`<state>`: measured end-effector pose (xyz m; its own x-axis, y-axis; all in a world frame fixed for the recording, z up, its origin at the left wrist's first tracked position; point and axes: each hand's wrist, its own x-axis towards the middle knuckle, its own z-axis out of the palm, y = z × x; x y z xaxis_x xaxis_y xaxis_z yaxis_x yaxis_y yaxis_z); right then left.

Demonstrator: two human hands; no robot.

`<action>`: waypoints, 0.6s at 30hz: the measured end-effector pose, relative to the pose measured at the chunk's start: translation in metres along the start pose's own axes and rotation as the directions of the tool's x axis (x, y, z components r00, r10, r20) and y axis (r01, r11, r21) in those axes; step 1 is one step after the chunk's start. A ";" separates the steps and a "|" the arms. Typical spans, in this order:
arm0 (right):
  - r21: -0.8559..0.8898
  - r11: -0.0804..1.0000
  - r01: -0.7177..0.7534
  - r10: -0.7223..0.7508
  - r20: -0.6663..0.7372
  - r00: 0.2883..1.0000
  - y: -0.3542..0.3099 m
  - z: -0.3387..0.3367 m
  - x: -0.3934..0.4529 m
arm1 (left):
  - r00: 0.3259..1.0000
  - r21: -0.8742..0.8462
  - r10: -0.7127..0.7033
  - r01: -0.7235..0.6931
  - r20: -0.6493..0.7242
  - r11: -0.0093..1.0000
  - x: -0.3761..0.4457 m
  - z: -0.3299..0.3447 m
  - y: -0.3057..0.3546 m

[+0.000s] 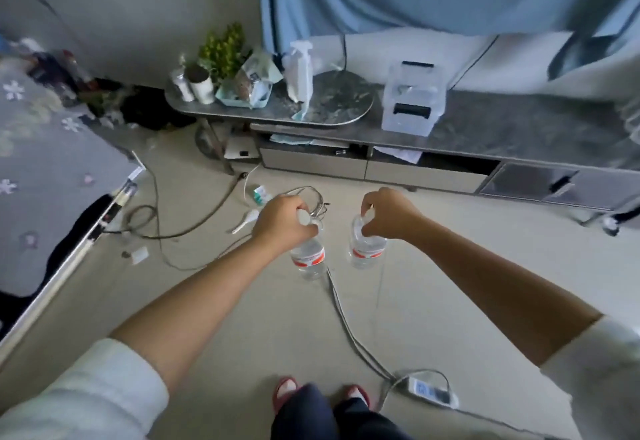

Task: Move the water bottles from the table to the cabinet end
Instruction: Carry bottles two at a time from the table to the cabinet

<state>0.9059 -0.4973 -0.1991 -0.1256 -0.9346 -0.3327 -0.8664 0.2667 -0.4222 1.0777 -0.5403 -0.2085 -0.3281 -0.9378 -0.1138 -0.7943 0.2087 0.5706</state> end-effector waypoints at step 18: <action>0.196 0.848 -0.492 0.516 -0.099 0.851 0.281 -0.182 0.064 | 0.760 -0.044 0.553 -0.575 0.343 0.817 0.250 0.156 0.298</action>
<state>0.5666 -0.5248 -0.1849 -0.6020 -0.6807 -0.4174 -0.5786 0.7321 -0.3595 0.6794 -0.6697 -0.1939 -0.8634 -0.5021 -0.0498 -0.4381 0.6970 0.5676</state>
